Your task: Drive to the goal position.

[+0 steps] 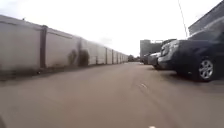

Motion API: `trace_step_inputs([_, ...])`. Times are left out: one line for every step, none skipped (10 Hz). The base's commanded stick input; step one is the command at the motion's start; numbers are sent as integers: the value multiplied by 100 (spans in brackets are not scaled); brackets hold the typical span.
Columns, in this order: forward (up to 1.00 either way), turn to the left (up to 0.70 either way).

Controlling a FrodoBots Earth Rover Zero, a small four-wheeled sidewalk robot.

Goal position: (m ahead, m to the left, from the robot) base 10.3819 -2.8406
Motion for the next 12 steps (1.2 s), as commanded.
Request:
trace_step_inputs([66,1])
trace_step_inputs([70,-34])
trace_step_inputs([70,1])
trace_step_inputs([70,1])
trace_step_inputs([70,1])
trace_step_inputs([70,1])
trace_step_inputs([70,1])
trace_step_inputs([70,1])
trace_step_inputs([70,1])
trace_step_inputs([70,1])
trace_step_inputs([70,1])
trace_step_inputs([70,1])
